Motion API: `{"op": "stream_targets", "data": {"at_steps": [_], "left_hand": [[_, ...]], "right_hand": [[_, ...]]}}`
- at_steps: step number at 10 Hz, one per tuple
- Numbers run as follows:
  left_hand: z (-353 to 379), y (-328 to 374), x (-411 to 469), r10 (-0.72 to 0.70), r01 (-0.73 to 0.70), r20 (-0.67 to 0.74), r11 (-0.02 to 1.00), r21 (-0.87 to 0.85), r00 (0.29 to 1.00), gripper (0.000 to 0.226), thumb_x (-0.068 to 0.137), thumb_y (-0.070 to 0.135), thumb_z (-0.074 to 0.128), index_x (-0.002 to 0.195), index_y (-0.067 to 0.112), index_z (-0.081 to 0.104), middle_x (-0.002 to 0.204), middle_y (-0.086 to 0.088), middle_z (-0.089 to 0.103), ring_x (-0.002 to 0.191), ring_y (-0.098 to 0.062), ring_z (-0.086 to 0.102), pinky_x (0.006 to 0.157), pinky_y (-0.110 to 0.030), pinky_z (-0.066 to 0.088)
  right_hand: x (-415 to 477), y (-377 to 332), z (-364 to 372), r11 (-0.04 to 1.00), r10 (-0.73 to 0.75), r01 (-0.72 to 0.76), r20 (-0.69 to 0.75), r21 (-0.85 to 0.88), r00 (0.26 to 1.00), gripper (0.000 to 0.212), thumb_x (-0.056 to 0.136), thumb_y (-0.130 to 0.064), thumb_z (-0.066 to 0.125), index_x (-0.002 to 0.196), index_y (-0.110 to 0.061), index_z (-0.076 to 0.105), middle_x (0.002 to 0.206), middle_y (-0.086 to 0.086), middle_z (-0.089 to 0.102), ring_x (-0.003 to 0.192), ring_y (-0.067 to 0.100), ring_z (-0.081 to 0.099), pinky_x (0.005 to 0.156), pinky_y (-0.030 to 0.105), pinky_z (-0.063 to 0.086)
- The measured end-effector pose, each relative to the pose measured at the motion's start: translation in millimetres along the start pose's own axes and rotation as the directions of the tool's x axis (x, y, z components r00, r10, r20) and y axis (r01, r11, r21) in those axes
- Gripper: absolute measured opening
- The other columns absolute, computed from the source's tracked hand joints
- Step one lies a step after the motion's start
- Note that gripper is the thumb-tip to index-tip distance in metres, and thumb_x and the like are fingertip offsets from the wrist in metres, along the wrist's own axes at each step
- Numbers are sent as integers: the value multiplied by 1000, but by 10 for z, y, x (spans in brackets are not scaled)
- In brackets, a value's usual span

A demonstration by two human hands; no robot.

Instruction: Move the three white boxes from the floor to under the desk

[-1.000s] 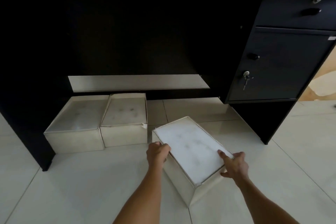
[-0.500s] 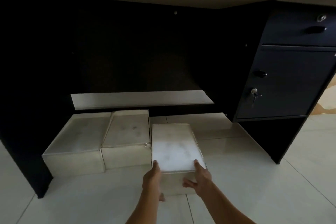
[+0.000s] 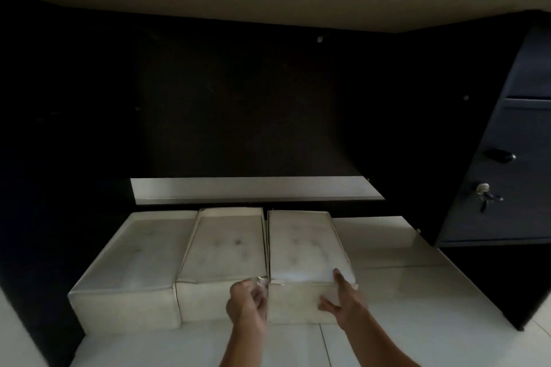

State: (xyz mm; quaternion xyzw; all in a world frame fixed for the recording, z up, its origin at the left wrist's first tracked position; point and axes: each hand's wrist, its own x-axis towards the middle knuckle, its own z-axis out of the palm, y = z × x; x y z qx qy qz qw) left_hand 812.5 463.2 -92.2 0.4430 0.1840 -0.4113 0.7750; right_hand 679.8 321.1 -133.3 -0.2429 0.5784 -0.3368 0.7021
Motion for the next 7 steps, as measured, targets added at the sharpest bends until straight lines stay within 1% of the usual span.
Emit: {"op": "stream_targets", "data": {"at_steps": [1, 2, 3, 4, 5, 6, 7], "left_hand": [[-14, 181, 76, 5, -4, 27, 999, -47, 1000, 16, 90, 7, 45, 77, -2, 44, 61, -22, 56, 63, -29, 51, 53, -34, 52], [-67, 168, 140, -5, 5, 51, 1000, -5, 999, 14, 90, 11, 48, 86, -2, 46, 82, -21, 50, 67, -31, 56, 64, -38, 47], [-85, 117, 133, 5, -5, 49, 1000, 4, 999, 19, 89, 12, 52, 81, -4, 46, 81, -23, 54, 68, -31, 58, 65, -37, 47], [-94, 101, 141, 14, -15, 19, 997, 74, 1000, 21, 87, 13, 57, 85, -6, 49, 80, -21, 52, 66, -30, 57, 63, -36, 47], [-139, 169, 121, 11, 1, -43, 959, 283, 999, 32, 84, 19, 65, 95, -7, 52, 78, -16, 45, 64, -29, 48, 59, -32, 45], [-193, 308, 70, 44, 16, -87, 804, 594, 995, 68, 82, 36, 69, 132, -2, 45, 119, -19, 52, 104, -36, 52, 82, -39, 48], [-195, 568, -175, 105, -33, -64, 731, 682, 992, 90, 81, 48, 67, 149, 4, 27, 151, -14, 36, 134, -34, 39, 106, -45, 39]], "right_hand": [[9, -47, 100, 1000, -21, 20, 55, 20, 998, 47, 87, -28, 68, 119, -3, 45, 118, 22, 46, 65, 38, 58, 77, 53, 57], [65, -84, 156, 998, -59, 58, 70, 8, 996, 38, 91, -23, 64, 115, 1, 48, 113, 23, 48, 66, 36, 55, 53, 40, 60], [76, -94, 172, 996, -87, 89, 73, -20, 994, 41, 91, -21, 64, 118, 6, 50, 108, 24, 52, 64, 34, 55, 33, 36, 52], [48, -74, 140, 997, -76, 78, 99, -20, 992, 47, 90, -22, 65, 122, 10, 51, 95, 22, 55, 66, 34, 56, 34, 34, 53], [-55, -18, 102, 995, -97, 97, 155, 6, 983, 47, 90, -25, 65, 127, 0, 51, 113, 15, 53, 93, 33, 58, 54, 34, 61], [-222, 10, 165, 992, -37, 50, 113, -113, 993, 61, 85, -35, 70, 132, -5, 46, 126, 14, 46, 116, 37, 53, 87, 45, 57], [-497, -50, 290, 981, -2, 11, 48, -195, 999, 85, 77, -48, 74, 139, 0, 40, 136, 17, 43, 128, 40, 43, 94, 50, 51]]}}
